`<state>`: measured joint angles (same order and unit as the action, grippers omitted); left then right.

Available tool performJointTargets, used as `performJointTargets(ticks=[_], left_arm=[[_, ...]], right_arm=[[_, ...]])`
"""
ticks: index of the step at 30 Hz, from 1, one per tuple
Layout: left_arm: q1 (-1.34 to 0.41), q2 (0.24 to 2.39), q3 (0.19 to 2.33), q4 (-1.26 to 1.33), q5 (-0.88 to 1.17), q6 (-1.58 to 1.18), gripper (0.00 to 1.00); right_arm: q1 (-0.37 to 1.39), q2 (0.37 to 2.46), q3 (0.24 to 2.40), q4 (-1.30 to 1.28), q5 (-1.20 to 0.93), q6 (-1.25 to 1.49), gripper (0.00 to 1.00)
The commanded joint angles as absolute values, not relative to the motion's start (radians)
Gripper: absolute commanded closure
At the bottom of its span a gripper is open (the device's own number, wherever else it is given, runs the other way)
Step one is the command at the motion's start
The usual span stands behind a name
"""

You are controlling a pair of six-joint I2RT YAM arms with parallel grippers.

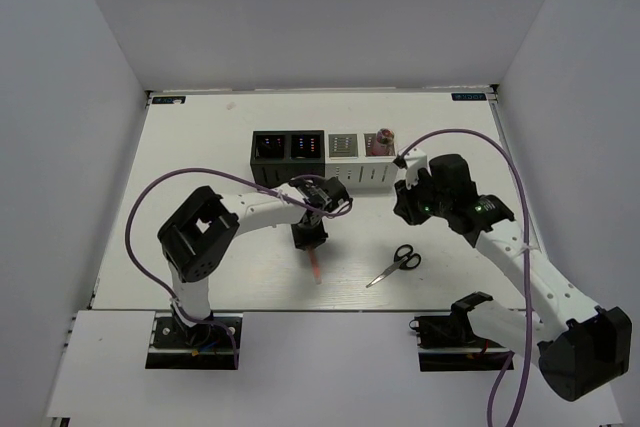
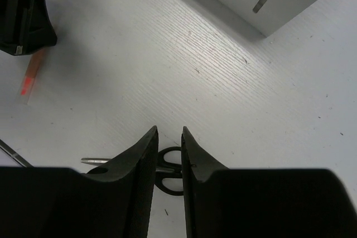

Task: Sort the stationery into containers
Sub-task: Pick up the pen from the center of the board.

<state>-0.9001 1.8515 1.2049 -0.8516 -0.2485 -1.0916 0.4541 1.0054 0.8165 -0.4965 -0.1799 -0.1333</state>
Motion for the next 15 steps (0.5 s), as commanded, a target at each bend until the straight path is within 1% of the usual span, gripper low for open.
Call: performJointTargets(ticks=[1,2,4,5,6,7,8,9,10,11,12,13,14,15], left_arm=[[-0.917,1.885,1.19,-0.832,-0.278,-1.152,0.62],[-0.917,1.888,1.18,-0.827,-0.278,-1.157,0.67],[-0.916,1.894,1.174,-0.819,-0.273,-1.16,0.74],[-0.917,1.896,1.172,-0.818,-0.272,-1.16,0.83],[-0.917,1.898,1.173,-0.818,-0.27,-1.157,0.87],[-0.916,1.898,1.177,-0.812,-0.268,-1.154,0.91],[-0.916,1.893,1.195,-0.83,-0.27,-1.132,0.98],[-0.917,1.884,1.206,-0.839,-0.27,-1.118,1.0],[-0.919,1.879,1.232,-0.845,-0.276,-1.103,1.0],[-0.919,1.868,1.276,-0.863,-0.284,-1.066,1.0],[-0.919,1.861,1.301,-0.902,-0.291,-1.019,1.0],[-0.919,1.853,1.369,-0.925,-0.332,-0.982,1.0],[-0.92,1.856,1.405,-0.946,-0.345,-0.959,1.0],[-0.916,1.852,1.521,-1.013,-0.357,-0.919,1.0]], right_arm=[[0.443,0.98,0.813,-0.463,-0.202,-0.118,0.73],[0.437,0.977,0.813,-0.462,-0.204,-0.118,0.73],[0.43,0.973,0.811,-0.465,-0.213,-0.12,0.73],[0.431,0.968,0.81,-0.465,-0.215,-0.118,0.73],[0.425,0.969,0.808,-0.468,-0.219,-0.12,0.73],[0.422,0.969,0.808,-0.468,-0.224,-0.118,0.7],[0.422,0.968,0.808,-0.469,-0.229,-0.123,0.63],[0.431,0.969,0.805,-0.477,-0.244,-0.129,0.35],[0.416,0.971,0.805,-0.48,-0.253,-0.143,0.21],[0.414,0.974,0.807,-0.491,-0.265,-0.152,0.17],[0.41,0.977,0.81,-0.488,-0.268,-0.155,0.17],[0.408,0.98,0.81,-0.501,-0.29,-0.164,0.3],[0.407,0.982,0.811,-0.508,-0.298,-0.169,0.47],[0.407,0.982,0.81,-0.506,-0.301,-0.17,0.63]])
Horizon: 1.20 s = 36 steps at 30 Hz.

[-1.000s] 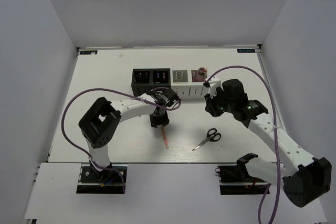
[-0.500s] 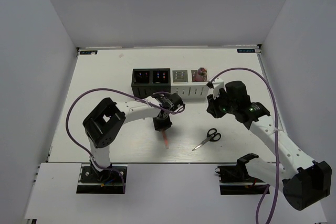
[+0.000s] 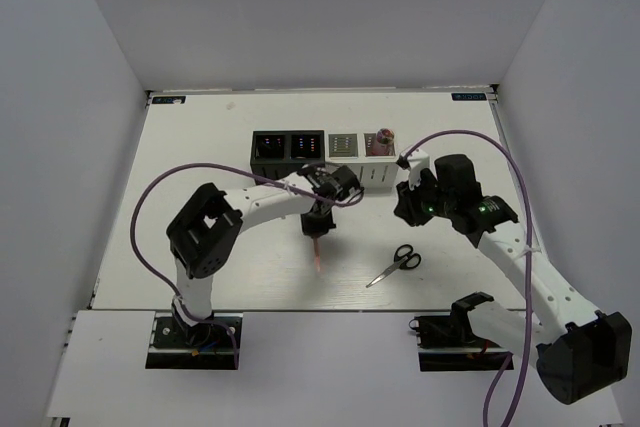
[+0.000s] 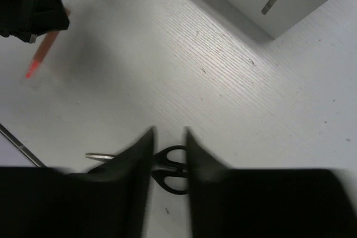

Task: Sort the stationery into containers
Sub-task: Pick up the pen from the center of the board, then place the pen in the storage box.

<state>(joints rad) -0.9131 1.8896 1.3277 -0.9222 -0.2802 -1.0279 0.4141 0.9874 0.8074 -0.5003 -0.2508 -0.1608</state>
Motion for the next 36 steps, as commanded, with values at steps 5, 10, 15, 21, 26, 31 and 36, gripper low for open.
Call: performJointTargets(ticks=[5,10,15,21,26,31,36], left_arm=[[-0.897,1.855,1.762,-1.118,-0.477,-0.775,1.0],[-0.812,1.836,1.923,-1.059,-0.514,-0.666,1.0],[-0.721,1.83,1.934,-0.915,-0.552,-0.556,1.0],[-0.657,1.825,1.876,-0.717,-0.584,-0.473,1.0],[-0.635,1.854,1.845,-0.592,-0.597,-0.427,1.0],[-0.637,1.888,1.801,-0.474,-0.638,-0.387,1.0],[-0.634,1.946,1.783,-0.429,-0.638,-0.38,1.0]], right_arm=[[0.397,0.98,0.793,-0.497,-0.322,-0.179,0.89],[0.388,0.999,0.798,-0.518,-0.374,-0.193,0.53],[0.388,1.003,0.792,-0.517,-0.394,-0.192,0.53],[0.379,1.008,0.781,-0.514,-0.416,-0.196,0.53],[0.373,1.011,0.776,-0.509,-0.431,-0.202,0.52],[0.37,1.012,0.773,-0.518,-0.46,-0.23,0.44],[0.354,1.014,0.778,-0.535,-0.491,-0.255,0.46]])
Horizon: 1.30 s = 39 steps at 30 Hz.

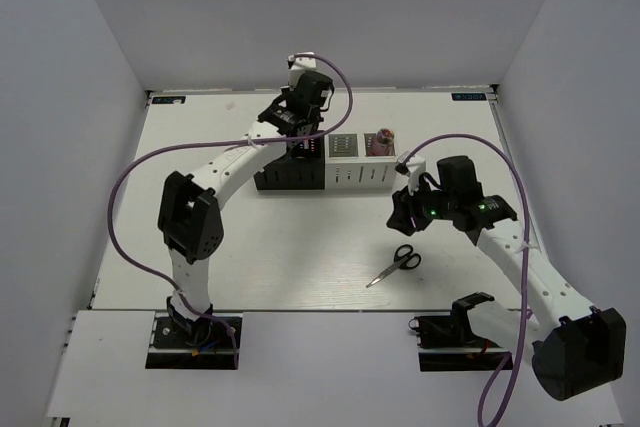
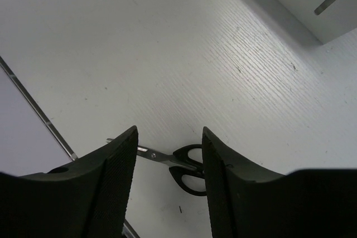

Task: Sort the stationery into containers
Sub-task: Place the pen in the storage box, then pick up the scissors from the center of the board.

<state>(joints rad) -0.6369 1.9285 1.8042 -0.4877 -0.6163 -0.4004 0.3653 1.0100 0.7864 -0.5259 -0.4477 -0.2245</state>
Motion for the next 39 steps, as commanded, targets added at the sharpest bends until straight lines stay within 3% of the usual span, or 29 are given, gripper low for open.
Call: performJointTargets(ticks=[1,3,6,8,9,10,15,18,21,22,25,28,31,32,33,34,37,38,39], left_arm=[[-0.634,1.951,1.776,-0.428,-0.64,-0.382,1.0],[-0.634,1.95,1.737,-0.4,-0.646,-0.385,0.98],[-0.634,1.938,1.687,-0.373,-0.653,-0.396,0.79],[-0.634,1.928,1.658,-0.367,-0.65,-0.402,0.74],[-0.635,1.927,1.646,-0.362,-0.65,-0.4,0.62],[-0.635,1.921,1.635,-0.361,-0.65,-0.402,0.58],[-0.637,1.879,1.592,-0.341,-0.637,-0.394,0.42],[-0.641,1.845,1.594,-0.344,-0.615,-0.388,0.4],[-0.656,1.783,1.586,-0.351,-0.592,-0.382,0.46],[-0.66,1.757,1.583,-0.353,-0.581,-0.379,0.63],[-0.681,1.665,1.554,-0.435,-0.499,-0.379,0.96],[-0.692,1.577,1.492,-0.55,-0.294,-0.335,0.99],[-0.695,1.415,1.322,-0.563,0.062,-0.264,0.72],[-0.718,1.375,1.286,-0.536,0.105,-0.259,0.58],[-0.73,1.362,1.231,-0.528,0.136,-0.259,0.55],[-0.747,1.352,1.214,-0.526,0.155,-0.264,0.52],[-0.857,1.4,1.187,-0.503,0.119,-0.279,0.49],[-0.915,1.42,1.192,-0.453,0.109,-0.287,0.49],[-0.934,1.475,1.193,-0.433,0.094,-0.31,0.56]], right_arm=[[0.351,1.012,0.778,-0.538,-0.502,-0.259,0.48],[0.342,1.014,0.778,-0.54,-0.508,-0.259,0.5],[0.334,1.015,0.775,-0.541,-0.523,-0.264,0.52],[0.327,1.015,0.775,-0.541,-0.528,-0.262,0.52],[0.324,1.014,0.775,-0.541,-0.529,-0.264,0.52],[0.321,1.02,0.775,-0.545,-0.529,-0.261,0.52],[0.304,1.026,0.779,-0.549,-0.535,-0.267,0.42],[0.294,1.026,0.784,-0.554,-0.529,-0.268,0.44],[0.284,1.045,0.798,-0.569,-0.465,-0.255,0.88],[0.281,1.055,0.801,-0.575,-0.45,-0.246,1.0],[0.267,1.122,0.863,-0.638,-0.371,-0.235,1.0],[0.256,1.173,0.897,-0.738,-0.334,-0.229,1.0],[0.253,1.17,0.876,-0.75,-0.319,-0.236,1.0],[0.249,1.166,0.867,-0.741,-0.299,-0.23,0.96],[0.247,1.151,0.862,-0.733,-0.288,-0.218,0.81],[0.242,1.143,0.858,-0.726,-0.252,-0.209,0.73],[0.233,1.095,0.839,-0.67,-0.177,-0.128,0.59],[0.232,1.085,0.831,-0.649,-0.161,-0.114,0.59],[0.227,1.063,0.825,-0.641,-0.146,-0.066,0.59]])
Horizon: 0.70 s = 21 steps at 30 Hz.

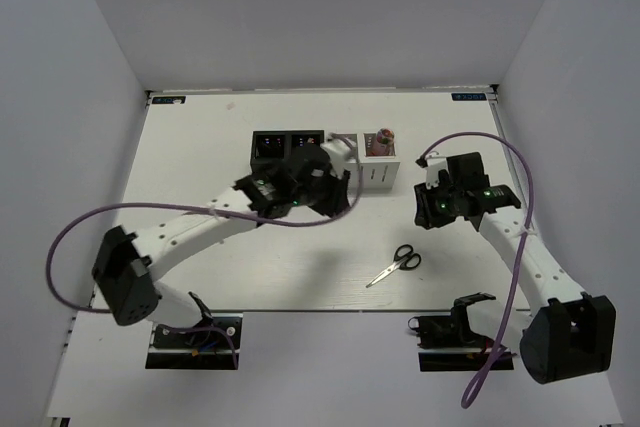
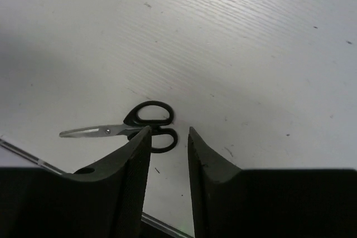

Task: Sort the stationery into containers
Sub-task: Pick up the scissors from the center of the board.

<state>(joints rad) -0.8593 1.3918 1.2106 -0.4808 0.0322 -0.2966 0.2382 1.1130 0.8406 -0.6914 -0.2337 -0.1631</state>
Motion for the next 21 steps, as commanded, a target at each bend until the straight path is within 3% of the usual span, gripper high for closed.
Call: performJointTargets(ticks=[1,2,3,5,8,10,13,15,21], left_arm=[[-0.948,1.498,1.196,-0.389,0.074,-0.32,0.63],[-0.977,1.518,1.212,-0.344,0.068,-0.357,0.7],[-0.983,1.588,1.219,-0.327,0.081,-0.368,0.81],[-1.0,1.684,1.25,-0.244,0.095,-0.405,0.89],[-1.019,1.767,1.288,-0.184,0.123,-0.422,0.87],[-1.031,1.843,1.342,-0.169,0.124,-0.42,0.68],[-1.048,1.92,1.397,-0.167,0.132,-0.413,0.57],[-1.054,1.942,1.408,-0.155,0.137,-0.422,0.55],[-1.063,2.009,1.417,-0.095,0.135,-0.449,0.52]], right_arm=[[0.222,1.063,0.825,-0.637,-0.102,-0.046,0.65],[0.222,1.065,0.827,-0.641,-0.092,-0.029,0.77],[0.21,1.074,0.848,-0.676,-0.083,0.033,0.97],[0.199,1.091,0.848,-0.713,-0.126,0.035,1.0],[0.176,1.095,0.836,-0.713,-0.147,0.051,1.0],[0.158,1.089,0.844,-0.71,-0.123,0.051,1.0],[0.137,1.071,0.836,-0.7,-0.097,0.051,0.95],[0.129,1.068,0.828,-0.698,-0.113,0.052,0.9],[0.104,1.052,0.828,-0.701,-0.152,0.043,0.9]])
